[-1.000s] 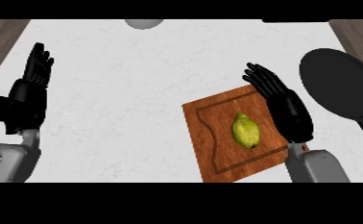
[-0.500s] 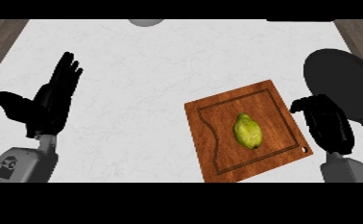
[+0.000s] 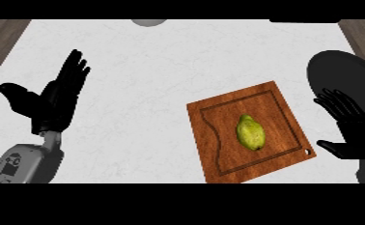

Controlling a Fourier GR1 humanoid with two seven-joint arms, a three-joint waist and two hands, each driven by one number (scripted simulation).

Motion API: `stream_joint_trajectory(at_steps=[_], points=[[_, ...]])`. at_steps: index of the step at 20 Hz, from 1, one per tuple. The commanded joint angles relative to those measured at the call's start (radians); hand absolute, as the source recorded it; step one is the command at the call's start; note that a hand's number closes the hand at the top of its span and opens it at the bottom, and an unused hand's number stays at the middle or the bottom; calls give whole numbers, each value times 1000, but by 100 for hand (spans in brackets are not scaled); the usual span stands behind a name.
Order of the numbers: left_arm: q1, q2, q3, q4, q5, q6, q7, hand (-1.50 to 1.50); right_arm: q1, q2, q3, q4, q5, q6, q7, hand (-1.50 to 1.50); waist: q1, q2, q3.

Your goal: Pick the pear from the cutting board and place it in the pan

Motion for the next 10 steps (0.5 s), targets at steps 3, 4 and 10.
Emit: stream_joint_trajectory(at_steps=[3,4,10], points=[[4,-19,-16,-1,-30,4,-6,0,-152,-99,40,99,121,115,-120,-150,13,0,-1],[-32,-8,15,31,-12,-8,5,0,-118,-88,81,66,179,98,-175,-150,0,0,-1],[-2,0,16,-18,-16,-18,25,0,-272,-108,190,63,324,3,-119,-150,11,-2,-2]])
